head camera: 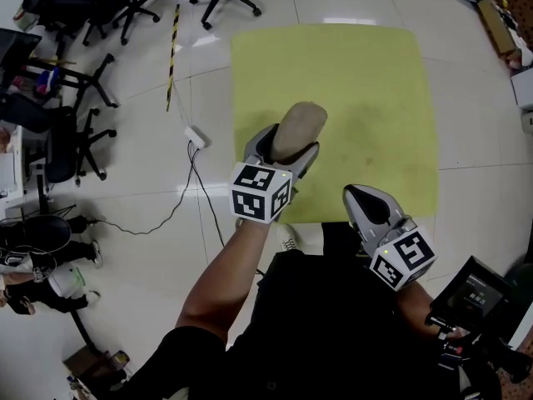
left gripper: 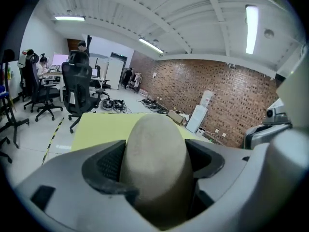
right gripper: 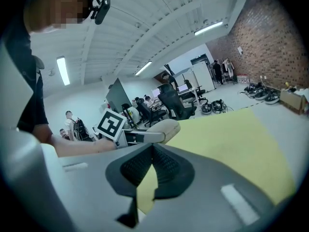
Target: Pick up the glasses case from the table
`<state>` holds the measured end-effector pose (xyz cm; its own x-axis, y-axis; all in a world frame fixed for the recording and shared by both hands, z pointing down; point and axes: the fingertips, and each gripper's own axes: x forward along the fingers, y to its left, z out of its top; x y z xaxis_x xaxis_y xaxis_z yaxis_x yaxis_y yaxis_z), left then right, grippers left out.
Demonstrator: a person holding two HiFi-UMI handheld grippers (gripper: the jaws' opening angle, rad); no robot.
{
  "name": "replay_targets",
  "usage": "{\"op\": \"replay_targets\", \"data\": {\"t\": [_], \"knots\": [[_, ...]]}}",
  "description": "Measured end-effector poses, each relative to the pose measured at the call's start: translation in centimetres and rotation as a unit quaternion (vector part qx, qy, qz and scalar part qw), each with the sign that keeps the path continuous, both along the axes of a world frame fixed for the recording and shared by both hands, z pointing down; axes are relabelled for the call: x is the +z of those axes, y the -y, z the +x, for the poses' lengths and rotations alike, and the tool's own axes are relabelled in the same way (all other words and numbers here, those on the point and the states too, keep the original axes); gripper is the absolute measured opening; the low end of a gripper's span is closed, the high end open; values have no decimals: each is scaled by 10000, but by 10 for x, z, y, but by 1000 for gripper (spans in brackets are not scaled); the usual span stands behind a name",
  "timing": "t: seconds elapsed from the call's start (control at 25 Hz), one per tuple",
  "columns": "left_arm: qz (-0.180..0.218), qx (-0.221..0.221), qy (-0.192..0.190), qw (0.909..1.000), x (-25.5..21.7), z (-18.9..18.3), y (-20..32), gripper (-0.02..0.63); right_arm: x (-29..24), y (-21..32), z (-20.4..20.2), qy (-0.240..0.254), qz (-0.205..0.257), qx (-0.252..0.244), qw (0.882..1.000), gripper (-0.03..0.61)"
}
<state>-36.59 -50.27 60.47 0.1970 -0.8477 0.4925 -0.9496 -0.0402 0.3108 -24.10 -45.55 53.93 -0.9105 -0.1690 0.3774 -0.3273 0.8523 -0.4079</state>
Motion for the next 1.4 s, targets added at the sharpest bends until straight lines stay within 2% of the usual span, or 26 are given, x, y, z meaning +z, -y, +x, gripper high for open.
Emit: {"op": "replay_targets", "data": {"t": [0.2, 0.56, 0.88, 1.08, 1.4], "knots": [[360, 188, -71, 9992, -46, 8, -36, 387, -27, -23, -5, 103, 282, 24, 9995, 2], [911, 650, 74, 9937, -108, 21, -97, 385, -72, -81, -16, 378, 732, 100, 9965, 2], [1487, 634, 273, 9865, -165, 23, -150, 387, -99, -120, -20, 565, 1097, 210, 9921, 2], [1615, 674, 231, 9843, -187, 29, -178, 387, -120, -137, -12, 603, 1276, 307, 9895, 2], [1772, 462, 131, 9830, -208, 27, -194, 387, -141, -132, 1, 655, 1477, 352, 9862, 2]]}}
